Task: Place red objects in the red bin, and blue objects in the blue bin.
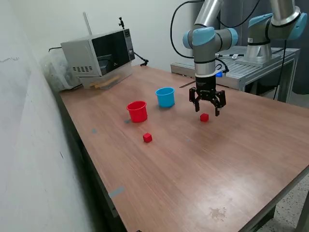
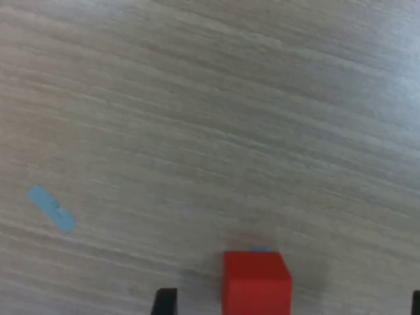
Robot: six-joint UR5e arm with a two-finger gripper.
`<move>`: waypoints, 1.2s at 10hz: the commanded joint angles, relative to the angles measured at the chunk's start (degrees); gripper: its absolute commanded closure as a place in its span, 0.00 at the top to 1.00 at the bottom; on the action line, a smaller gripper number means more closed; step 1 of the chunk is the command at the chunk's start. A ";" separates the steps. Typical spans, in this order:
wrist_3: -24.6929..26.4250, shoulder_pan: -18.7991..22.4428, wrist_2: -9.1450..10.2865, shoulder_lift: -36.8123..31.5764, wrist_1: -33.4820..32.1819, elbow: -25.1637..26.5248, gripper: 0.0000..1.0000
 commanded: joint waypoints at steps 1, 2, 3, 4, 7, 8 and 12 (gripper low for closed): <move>0.00 -0.05 0.08 0.70 -0.71 -0.03 1.00; -0.09 -0.13 0.08 0.70 -0.71 -0.03 1.00; -0.09 -0.14 0.08 0.79 -0.71 -0.03 1.00; -0.09 -0.14 0.08 0.79 -0.80 -0.03 0.00; -0.09 -0.40 0.08 0.79 -0.89 -0.03 0.00; -0.09 -0.40 0.08 0.79 -0.98 -0.03 0.00; -0.53 -0.75 -0.35 0.18 -0.19 -0.03 0.00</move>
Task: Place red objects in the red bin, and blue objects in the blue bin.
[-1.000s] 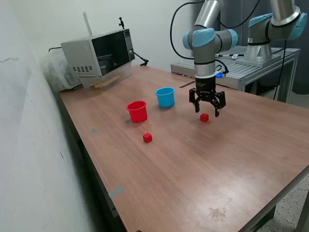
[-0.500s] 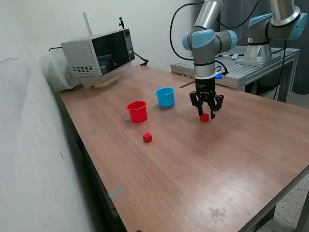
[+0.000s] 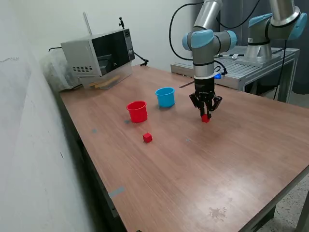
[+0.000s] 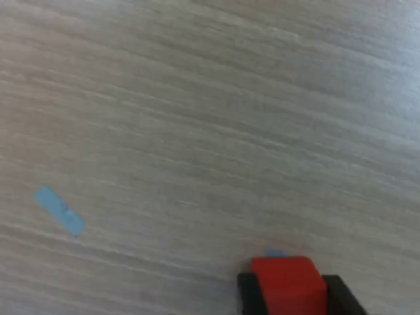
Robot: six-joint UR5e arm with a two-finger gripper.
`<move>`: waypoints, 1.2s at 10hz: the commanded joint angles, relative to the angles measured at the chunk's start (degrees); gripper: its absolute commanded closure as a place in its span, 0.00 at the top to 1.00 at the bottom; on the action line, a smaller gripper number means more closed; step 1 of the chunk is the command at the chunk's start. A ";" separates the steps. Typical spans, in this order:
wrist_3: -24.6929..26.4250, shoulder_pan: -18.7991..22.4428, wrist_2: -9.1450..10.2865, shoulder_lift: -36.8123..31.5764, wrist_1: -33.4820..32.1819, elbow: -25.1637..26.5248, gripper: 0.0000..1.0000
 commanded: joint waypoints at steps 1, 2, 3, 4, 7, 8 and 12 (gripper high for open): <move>-0.34 -0.58 -0.48 -2.17 0.58 -0.09 0.00; -0.34 -1.11 -0.57 -4.98 0.76 -0.35 0.00; -0.34 -1.11 -0.57 -8.57 3.98 -1.48 0.00; -0.34 -1.20 -0.57 -11.74 7.06 -3.32 0.00; -0.34 -8.74 -0.66 -12.74 9.37 -9.91 0.00; -0.51 -10.50 -0.66 -11.61 9.37 -12.19 0.00; -0.51 -15.35 -0.74 -2.91 9.28 -20.38 0.00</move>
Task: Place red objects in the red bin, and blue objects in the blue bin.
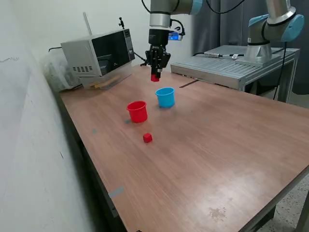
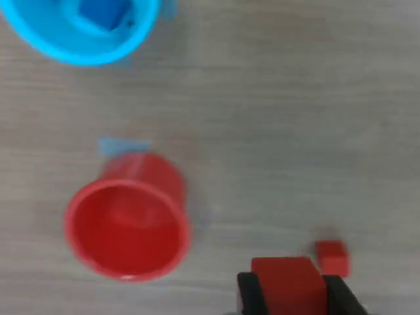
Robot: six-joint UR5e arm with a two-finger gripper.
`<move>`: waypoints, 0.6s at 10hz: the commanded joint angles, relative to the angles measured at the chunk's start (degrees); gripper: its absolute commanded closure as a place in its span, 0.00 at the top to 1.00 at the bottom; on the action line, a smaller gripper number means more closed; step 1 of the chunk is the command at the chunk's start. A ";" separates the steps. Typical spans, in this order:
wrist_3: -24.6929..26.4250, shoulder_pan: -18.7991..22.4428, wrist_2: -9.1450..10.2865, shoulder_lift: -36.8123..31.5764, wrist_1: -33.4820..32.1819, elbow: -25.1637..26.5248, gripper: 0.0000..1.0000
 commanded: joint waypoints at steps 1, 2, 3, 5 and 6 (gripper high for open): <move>-0.19 -3.30 -0.03 6.76 0.04 -6.39 0.00; -0.20 -3.30 -0.03 8.26 -0.14 -7.19 0.00; -0.20 -3.30 -0.03 9.58 -0.23 -8.24 0.00; -0.20 -3.30 -0.03 11.44 -0.67 -9.22 0.00; -0.20 -3.30 -0.03 12.14 -1.45 -9.31 0.00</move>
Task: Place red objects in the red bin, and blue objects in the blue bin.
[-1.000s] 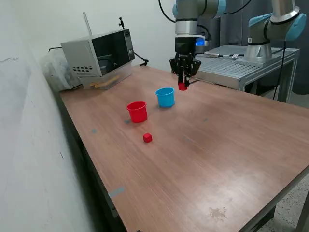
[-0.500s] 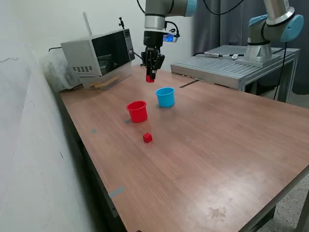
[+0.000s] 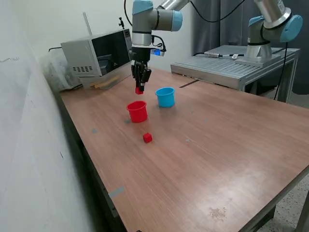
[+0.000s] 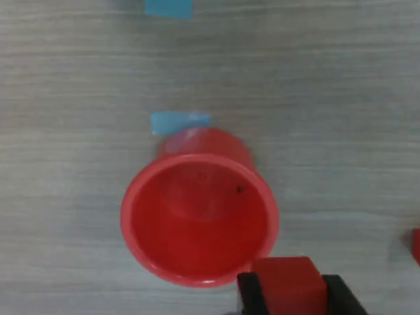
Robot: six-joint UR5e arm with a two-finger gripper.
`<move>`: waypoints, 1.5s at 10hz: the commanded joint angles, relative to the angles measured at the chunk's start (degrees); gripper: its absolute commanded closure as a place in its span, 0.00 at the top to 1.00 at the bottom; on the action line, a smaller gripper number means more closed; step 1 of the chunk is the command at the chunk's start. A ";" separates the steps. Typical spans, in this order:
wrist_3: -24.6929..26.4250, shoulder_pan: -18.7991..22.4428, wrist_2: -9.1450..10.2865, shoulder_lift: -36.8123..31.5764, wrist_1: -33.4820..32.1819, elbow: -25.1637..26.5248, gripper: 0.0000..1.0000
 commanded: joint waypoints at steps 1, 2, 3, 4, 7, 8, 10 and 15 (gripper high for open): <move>0.07 -0.18 -0.09 3.58 -1.37 -1.76 0.00; -0.02 -0.26 -0.09 4.11 -1.37 -2.11 0.00; 0.07 -0.26 -0.09 4.38 -1.63 -2.47 0.00; -0.02 -0.44 -0.09 4.38 -1.63 -2.56 0.00; -0.02 -1.23 -0.61 4.55 -2.50 -2.82 0.00; 0.07 -1.93 -1.31 4.55 -2.86 -2.73 0.00; 0.07 -2.90 -1.32 4.55 -2.95 -2.56 0.00; -0.02 -2.90 -1.32 4.47 -2.95 -1.85 1.00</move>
